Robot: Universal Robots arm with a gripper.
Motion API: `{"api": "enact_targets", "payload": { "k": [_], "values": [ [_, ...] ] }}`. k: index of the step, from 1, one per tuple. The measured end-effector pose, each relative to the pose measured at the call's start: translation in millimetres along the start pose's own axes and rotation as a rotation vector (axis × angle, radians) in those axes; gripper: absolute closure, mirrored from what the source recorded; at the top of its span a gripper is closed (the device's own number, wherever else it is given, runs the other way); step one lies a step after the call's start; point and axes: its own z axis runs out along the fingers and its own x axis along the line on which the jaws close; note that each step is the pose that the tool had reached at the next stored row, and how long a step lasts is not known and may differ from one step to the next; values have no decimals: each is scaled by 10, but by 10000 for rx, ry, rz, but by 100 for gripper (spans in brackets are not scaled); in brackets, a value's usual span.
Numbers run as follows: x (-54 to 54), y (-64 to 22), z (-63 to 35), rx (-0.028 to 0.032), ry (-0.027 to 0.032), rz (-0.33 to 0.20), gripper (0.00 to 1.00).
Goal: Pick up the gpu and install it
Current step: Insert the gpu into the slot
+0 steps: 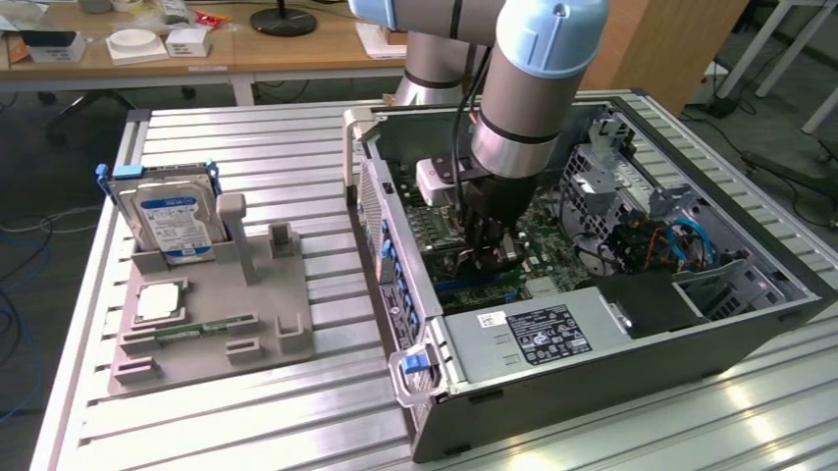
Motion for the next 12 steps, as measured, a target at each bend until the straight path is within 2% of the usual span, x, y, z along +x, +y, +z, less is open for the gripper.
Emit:
{"api": "enact_targets", "payload": {
  "k": [12],
  "values": [
    [0,-9,-3,0,-1,0,73]
  ]
}}
